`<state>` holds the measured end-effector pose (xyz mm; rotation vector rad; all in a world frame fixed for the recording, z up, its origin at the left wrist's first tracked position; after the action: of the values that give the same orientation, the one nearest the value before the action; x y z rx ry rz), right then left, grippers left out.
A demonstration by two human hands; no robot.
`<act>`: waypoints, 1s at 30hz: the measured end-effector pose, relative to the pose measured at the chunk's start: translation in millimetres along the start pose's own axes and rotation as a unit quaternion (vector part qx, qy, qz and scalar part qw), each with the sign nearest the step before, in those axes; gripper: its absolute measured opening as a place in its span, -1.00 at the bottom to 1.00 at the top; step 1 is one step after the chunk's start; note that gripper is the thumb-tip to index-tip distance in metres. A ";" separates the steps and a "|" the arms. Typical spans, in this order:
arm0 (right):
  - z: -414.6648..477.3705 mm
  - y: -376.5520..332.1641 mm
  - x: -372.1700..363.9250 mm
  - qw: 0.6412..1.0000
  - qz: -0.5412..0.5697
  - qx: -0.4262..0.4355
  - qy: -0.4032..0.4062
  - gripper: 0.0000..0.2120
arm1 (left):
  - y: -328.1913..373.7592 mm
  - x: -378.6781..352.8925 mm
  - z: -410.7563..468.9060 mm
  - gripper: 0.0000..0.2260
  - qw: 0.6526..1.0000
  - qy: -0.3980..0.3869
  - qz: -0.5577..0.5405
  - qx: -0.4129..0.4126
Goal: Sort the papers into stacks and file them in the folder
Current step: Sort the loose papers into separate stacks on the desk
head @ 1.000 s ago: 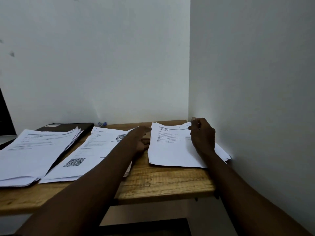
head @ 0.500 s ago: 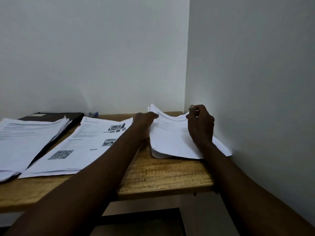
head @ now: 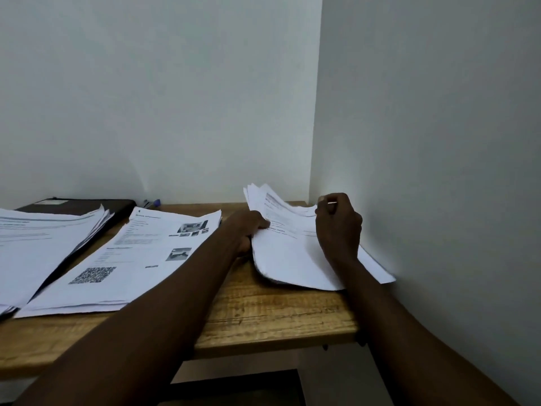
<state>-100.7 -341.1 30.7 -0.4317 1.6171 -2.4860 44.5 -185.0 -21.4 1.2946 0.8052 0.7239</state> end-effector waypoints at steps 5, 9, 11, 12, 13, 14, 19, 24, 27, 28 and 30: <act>8.9 0.9 0.9 0.999 0.021 -0.027 -0.021 -0.37 | 66.8 33.3 -8.1 -0.56 0.991 -0.032 -0.043 -0.123; -8.3 -18.0 -35.1 0.926 0.216 -0.134 -0.279 -0.39 | 130.6 56.3 -36.1 -0.63 0.971 -0.063 -0.031 -0.229; -22.6 -43.3 -46.7 0.861 0.295 -0.136 -0.392 -0.60 | 152.8 62.3 -49.1 -0.68 0.955 -0.046 0.003 -0.292; -23.8 -55.6 -45.9 0.852 0.309 -0.129 -0.402 -0.64 | 162.4 64.5 -53.0 -0.71 0.945 -0.029 0.024 -0.325; -20.3 -67.6 -41.5 0.859 0.315 -0.116 -0.386 -0.65 | 172.3 65.1 -56.8 -0.73 0.933 -0.013 0.040 -0.357; -13.9 -81.5 -33.1 0.877 0.312 -0.092 -0.354 -0.68 | 181.8 64.8 -59.6 -0.76 0.920 0.001 0.050 -0.389; 3.4 -136.5 2.1 0.923 0.277 0.043 -0.262 -0.82 | 203.9 53.1 -65.0 -0.66 0.891 0.005 0.027 -0.454; -4.4 -120.3 -1.7 0.937 0.227 0.036 -0.264 -0.80 | 183.3 58.5 -58.1 -0.60 0.902 0.007 0.001 -0.432; -4.1 -116.0 -1.1 0.939 0.229 0.030 -0.253 -0.76 | 170.2 58.8 -49.8 -0.65 0.917 0.004 0.008 -0.399; -4.2 -116.9 -2.0 0.939 0.228 0.029 -0.255 -0.75 | 164.6 58.6 -46.3 -0.68 0.923 0.003 0.008 -0.385; -6.1 -119.5 -5.8 0.936 0.224 0.025 -0.269 -0.71 | 152.4 56.0 -40.6 -0.76 0.931 0.001 0.016 -0.364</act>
<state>-93.0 -285.2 136.4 -0.5941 1.2540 -1.8544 38.0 -95.6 120.0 0.6313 0.4407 0.9353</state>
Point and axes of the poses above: each hand's wrist, its own z-axis towards the middle knuckle, its own x-axis out of the back of the hand, y = z × x, the point moved 10 cm from there along z, towards the middle knuckle, and after that the axes turned 14 degrees about -x, right-handed, at the moved point
